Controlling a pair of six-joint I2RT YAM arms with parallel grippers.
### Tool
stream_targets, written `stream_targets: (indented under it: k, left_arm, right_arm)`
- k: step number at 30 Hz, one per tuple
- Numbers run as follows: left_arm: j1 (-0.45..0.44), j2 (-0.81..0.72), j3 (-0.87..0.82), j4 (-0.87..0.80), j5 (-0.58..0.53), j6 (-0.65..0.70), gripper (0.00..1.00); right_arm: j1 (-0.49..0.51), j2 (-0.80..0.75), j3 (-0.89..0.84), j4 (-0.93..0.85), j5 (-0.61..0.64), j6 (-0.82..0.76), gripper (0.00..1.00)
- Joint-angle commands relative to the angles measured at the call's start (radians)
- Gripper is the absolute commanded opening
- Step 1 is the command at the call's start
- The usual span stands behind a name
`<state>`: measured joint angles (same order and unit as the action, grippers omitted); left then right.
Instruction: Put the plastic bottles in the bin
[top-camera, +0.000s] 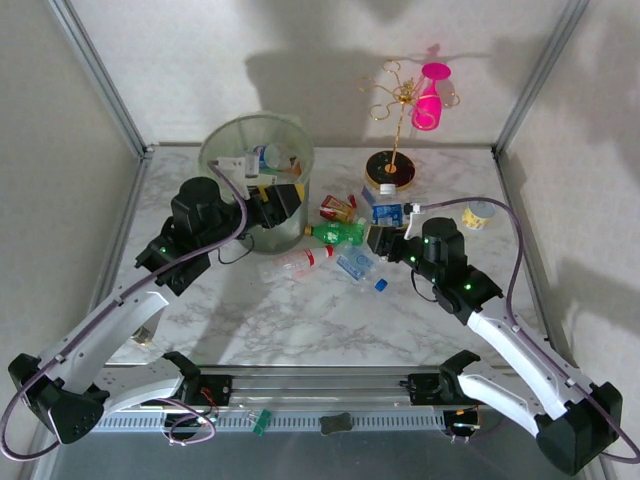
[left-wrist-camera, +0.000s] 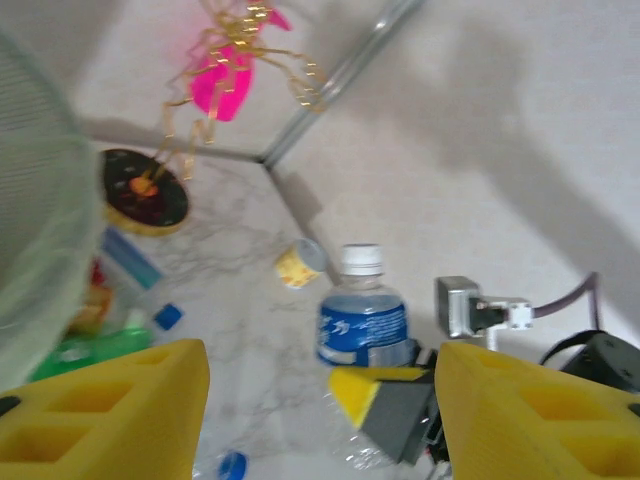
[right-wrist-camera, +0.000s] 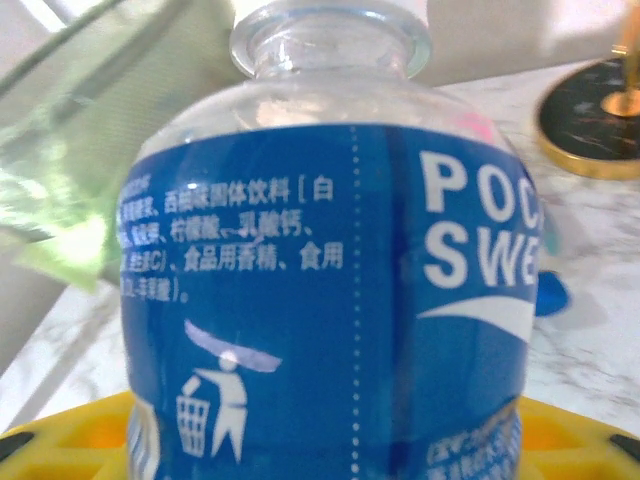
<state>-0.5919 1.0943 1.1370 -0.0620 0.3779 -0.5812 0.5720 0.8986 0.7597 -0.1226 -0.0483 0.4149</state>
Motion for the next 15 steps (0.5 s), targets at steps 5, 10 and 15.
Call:
stream_targets:
  k: [5, 10, 15]
  left_arm:
    - [-0.117, 0.102, 0.082, 0.074, 0.038, 0.007, 0.64]
    - [-0.144, 0.15, 0.098, 0.088, 0.029, 0.015, 0.64]
    - [-0.145, 0.169, 0.097, 0.115, 0.066, 0.016, 0.64]
  right_arm:
    - [0.131, 0.014, 0.096, 0.09, -0.076, -0.048, 0.45]
    - [0.199, 0.032, 0.125, 0.1, -0.098, -0.045, 0.45]
    - [0.227, 0.03, 0.125, 0.103, -0.104, -0.053, 0.45]
